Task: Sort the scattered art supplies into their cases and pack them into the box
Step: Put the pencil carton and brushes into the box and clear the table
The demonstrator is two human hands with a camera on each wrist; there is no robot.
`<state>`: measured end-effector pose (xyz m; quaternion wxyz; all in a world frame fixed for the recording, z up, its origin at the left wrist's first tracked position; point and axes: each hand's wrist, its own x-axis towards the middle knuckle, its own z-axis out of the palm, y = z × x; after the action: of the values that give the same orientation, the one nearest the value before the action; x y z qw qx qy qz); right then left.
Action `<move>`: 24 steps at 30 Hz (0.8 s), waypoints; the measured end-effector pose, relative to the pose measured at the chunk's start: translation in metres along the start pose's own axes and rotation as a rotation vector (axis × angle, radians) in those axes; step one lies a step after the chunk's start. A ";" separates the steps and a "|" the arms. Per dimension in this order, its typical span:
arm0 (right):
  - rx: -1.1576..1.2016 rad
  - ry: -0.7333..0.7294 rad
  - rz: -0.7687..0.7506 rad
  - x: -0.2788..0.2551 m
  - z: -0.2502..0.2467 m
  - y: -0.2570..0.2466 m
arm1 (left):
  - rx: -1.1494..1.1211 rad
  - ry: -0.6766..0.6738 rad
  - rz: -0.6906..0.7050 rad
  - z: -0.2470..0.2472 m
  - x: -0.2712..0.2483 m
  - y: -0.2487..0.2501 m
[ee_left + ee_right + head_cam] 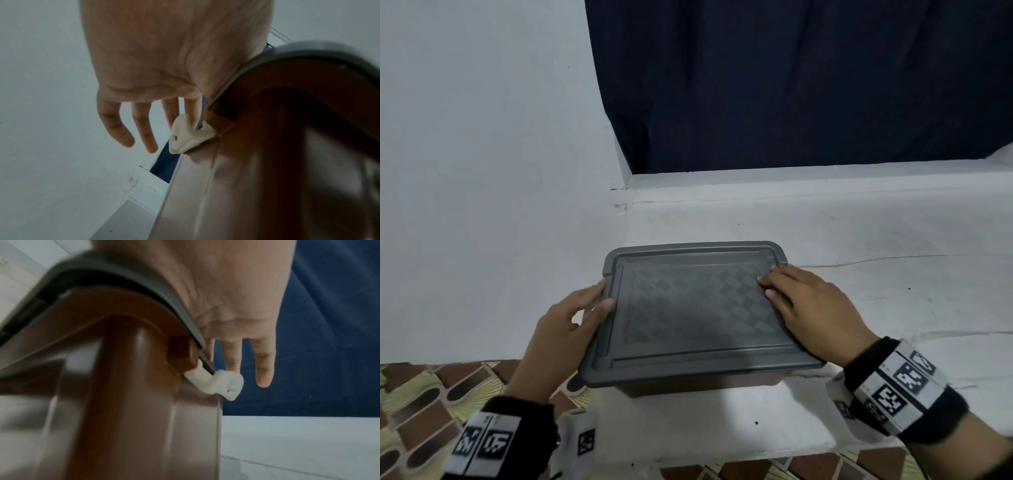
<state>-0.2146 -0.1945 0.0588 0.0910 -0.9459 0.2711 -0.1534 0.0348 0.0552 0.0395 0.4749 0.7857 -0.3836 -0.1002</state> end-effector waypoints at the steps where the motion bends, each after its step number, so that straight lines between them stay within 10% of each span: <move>1: 0.017 0.021 -0.007 0.000 0.004 0.002 | 0.003 -0.002 -0.004 0.000 0.001 -0.001; 11: 0.594 0.281 0.247 -0.006 0.017 0.007 | -0.298 0.065 -0.377 0.002 -0.006 -0.003; 15: 0.971 0.050 0.686 -0.008 0.016 0.013 | -0.599 -0.016 -0.465 0.001 -0.010 -0.005; 24: 1.342 -0.150 0.753 -0.004 0.000 0.019 | -0.706 -0.038 -0.406 0.006 -0.022 -0.002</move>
<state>-0.2274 -0.2080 0.0533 0.7091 -0.5401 0.4164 -0.1791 0.0179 0.0668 0.0301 0.6789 0.6320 -0.1714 -0.3322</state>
